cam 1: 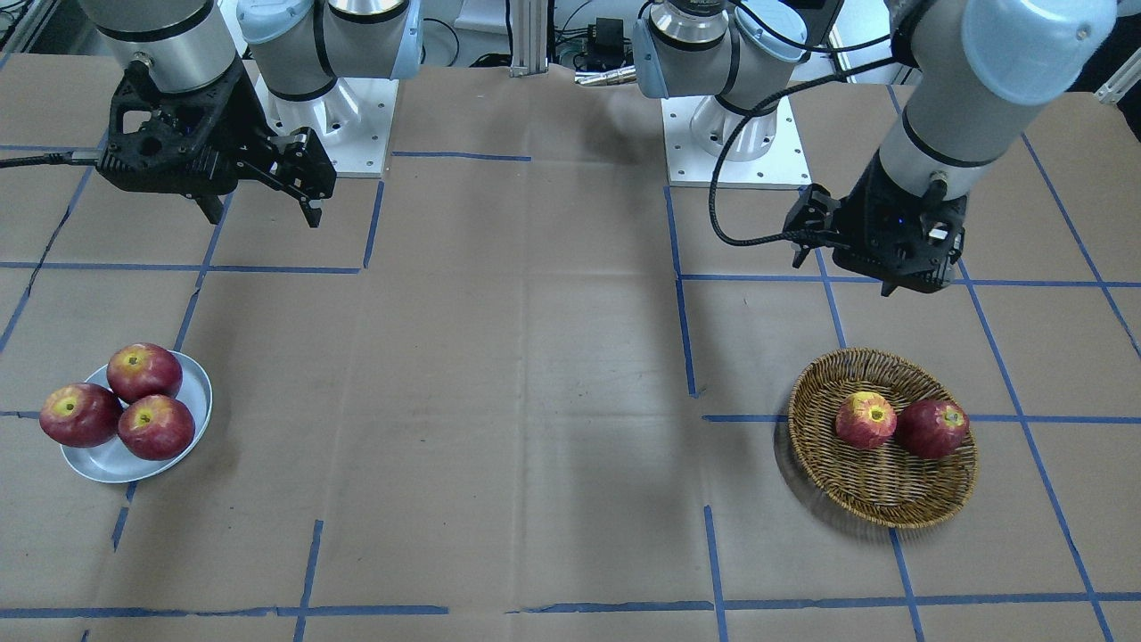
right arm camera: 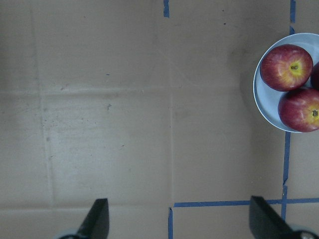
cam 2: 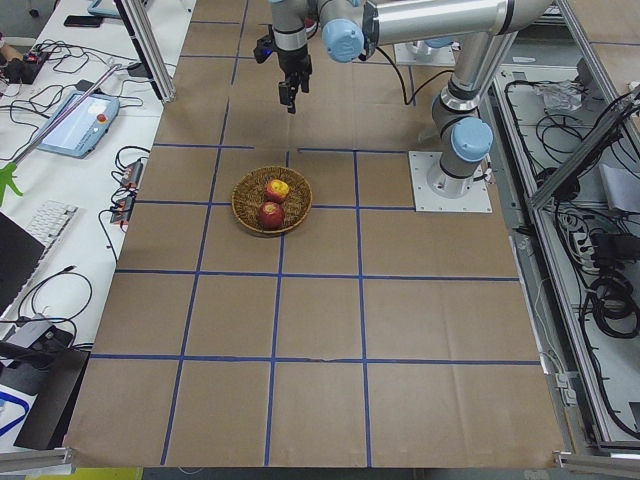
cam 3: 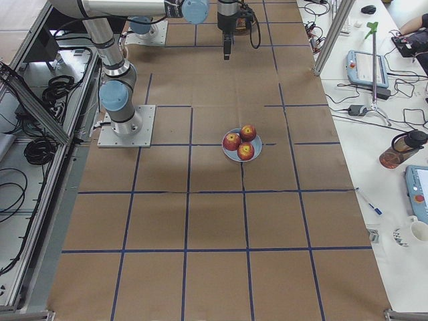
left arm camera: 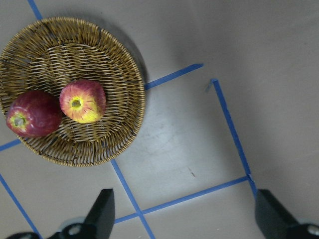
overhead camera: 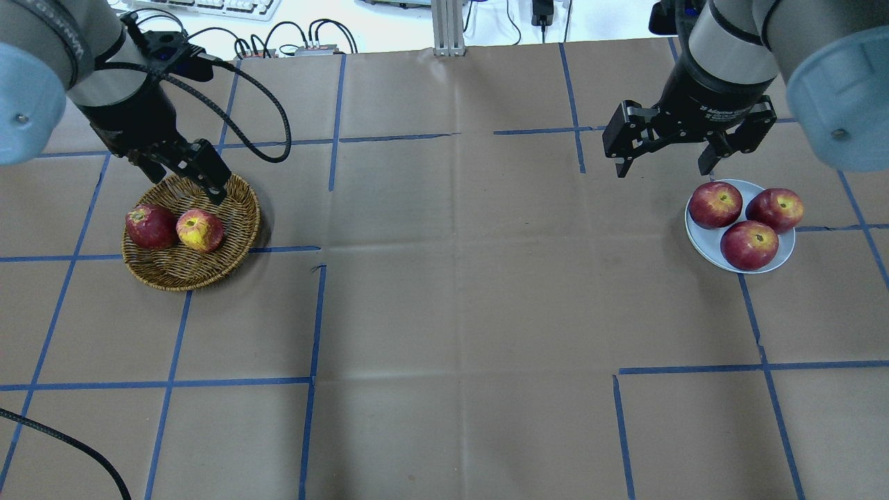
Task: Transfer apple from basket to plate
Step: 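Lower the left gripper over the yellow-red apple in the wicker basket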
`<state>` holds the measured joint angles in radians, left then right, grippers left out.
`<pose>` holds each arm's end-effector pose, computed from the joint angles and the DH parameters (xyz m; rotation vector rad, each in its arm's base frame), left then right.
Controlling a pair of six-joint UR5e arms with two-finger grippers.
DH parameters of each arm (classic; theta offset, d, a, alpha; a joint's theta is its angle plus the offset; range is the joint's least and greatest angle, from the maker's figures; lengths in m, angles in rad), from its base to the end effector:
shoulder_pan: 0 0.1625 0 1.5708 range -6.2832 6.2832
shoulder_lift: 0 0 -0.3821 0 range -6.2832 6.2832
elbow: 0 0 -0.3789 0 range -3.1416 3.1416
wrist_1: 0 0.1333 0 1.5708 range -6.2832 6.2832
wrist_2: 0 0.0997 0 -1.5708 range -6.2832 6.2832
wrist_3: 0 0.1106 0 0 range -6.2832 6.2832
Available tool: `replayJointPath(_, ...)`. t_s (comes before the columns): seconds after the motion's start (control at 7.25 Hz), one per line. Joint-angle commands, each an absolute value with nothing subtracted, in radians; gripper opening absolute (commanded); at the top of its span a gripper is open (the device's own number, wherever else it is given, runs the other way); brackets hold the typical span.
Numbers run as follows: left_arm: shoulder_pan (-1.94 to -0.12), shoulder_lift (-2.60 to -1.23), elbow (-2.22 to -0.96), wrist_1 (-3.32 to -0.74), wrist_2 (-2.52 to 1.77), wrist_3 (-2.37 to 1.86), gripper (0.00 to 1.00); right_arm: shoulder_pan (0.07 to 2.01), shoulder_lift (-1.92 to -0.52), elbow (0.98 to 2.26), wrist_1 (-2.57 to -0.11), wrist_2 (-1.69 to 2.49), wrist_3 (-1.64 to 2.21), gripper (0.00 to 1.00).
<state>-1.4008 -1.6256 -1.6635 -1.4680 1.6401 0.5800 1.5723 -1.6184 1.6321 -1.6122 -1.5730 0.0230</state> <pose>-0.0409 -0.5046 0.3737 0.6317 3.0265 0.1036 0.1338 -0.4632 0.4312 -0.0338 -3.1392 0.0435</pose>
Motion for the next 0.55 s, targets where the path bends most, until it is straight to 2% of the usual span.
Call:
replayJointPath(0.0, -1.326, -1.691, -1.761, -1.283, 1.638, 0.683, 0.99, 1.572, -1.618, 1.632, -1.612, -1.572, 0.023, 1.0)
replayJointPath(0.41, -1.258, -1.868, -1.776, -1.059, 1.634, 0.825, 0.99, 1.571, -1.618, 1.632, -1.611, -1.574, 0.023, 1.0)
